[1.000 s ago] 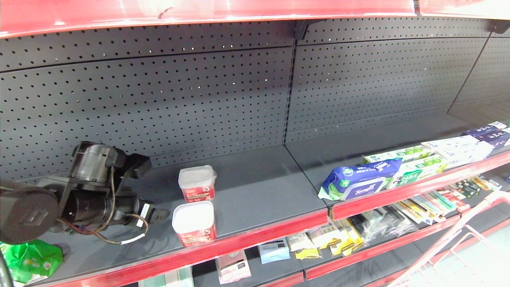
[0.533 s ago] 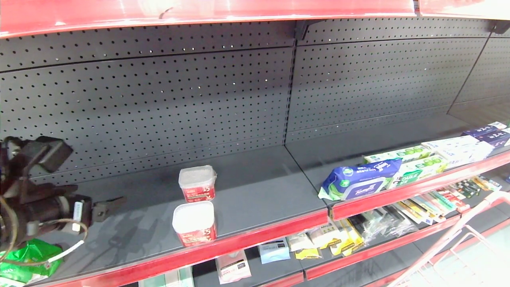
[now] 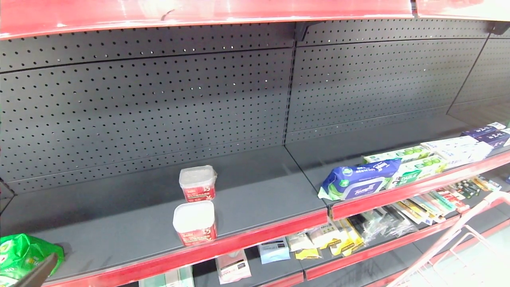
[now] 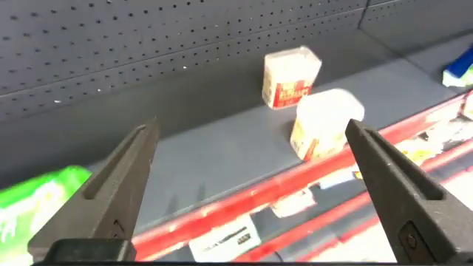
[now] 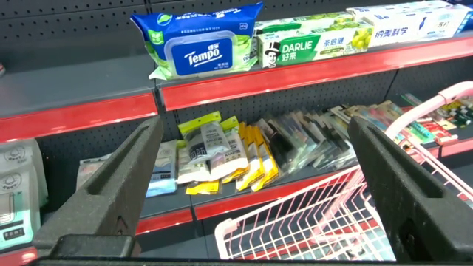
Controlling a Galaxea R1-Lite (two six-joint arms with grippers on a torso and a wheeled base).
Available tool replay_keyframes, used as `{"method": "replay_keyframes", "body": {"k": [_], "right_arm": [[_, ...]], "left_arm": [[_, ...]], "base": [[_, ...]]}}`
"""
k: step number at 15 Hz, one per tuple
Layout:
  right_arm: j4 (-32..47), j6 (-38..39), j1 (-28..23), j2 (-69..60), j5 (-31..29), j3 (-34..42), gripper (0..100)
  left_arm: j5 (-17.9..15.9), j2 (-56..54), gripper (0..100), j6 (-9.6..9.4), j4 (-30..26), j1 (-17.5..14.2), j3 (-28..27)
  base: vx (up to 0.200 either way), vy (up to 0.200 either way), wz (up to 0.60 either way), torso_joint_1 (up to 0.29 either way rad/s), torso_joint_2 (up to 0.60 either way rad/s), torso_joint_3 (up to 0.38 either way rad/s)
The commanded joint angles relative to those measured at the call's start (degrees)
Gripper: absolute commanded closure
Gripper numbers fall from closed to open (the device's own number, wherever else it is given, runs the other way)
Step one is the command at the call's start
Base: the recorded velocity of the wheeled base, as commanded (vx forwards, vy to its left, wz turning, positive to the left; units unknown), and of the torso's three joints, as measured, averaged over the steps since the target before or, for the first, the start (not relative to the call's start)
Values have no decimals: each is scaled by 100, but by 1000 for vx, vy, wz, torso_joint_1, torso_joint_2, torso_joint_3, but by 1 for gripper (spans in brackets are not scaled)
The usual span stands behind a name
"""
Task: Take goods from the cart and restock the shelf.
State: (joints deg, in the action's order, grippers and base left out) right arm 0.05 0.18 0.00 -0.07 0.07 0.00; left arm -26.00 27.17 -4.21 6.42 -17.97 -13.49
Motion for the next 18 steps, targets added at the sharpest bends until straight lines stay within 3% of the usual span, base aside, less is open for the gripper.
{"method": "replay_keyframes", "body": {"k": [1, 2, 3, 6, 8, 9, 12, 18], "right_arm": [[4, -1, 9, 7, 1, 0, 0], [4, -9, 9, 7, 1, 0, 0], [-5, -1, 9, 7, 1, 0, 0], [4, -9, 9, 7, 1, 0, 0], [-5, -89, 9, 7, 72, 0, 0], [-5, -62, 9, 7, 63, 0, 0], [-5, -71, 9, 7, 45, 0, 0], [-5, -71, 9, 7, 45, 0, 0]], "left_arm": [[385, -2190, 0, -80, -54, -181, 1121], [825, -2717, 0, -168, -493, -181, 1341], [1440, -2717, 0, -72, -537, -181, 1297], [1765, -2717, 0, 183, -467, -181, 1323], [2811, -2717, 0, 359, -537, -181, 1349], [2899, -2717, 0, 667, -598, -181, 1349], [2864, -2717, 0, 579, -625, -181, 1349], [2864, -2717, 0, 570, -634, -181, 1341]], "base": [[0, 0, 0, 0, 0, 0], [0, 0, 0, 0, 0, 0], [0, 0, 0, 0, 0, 0], [0, 0, 0, 0, 0, 0], [0, 0, 0, 0, 0, 0], [0, 0, 0, 0, 0, 0], [0, 0, 0, 0, 0, 0], [0, 0, 600, 7, 1, 2]]}}
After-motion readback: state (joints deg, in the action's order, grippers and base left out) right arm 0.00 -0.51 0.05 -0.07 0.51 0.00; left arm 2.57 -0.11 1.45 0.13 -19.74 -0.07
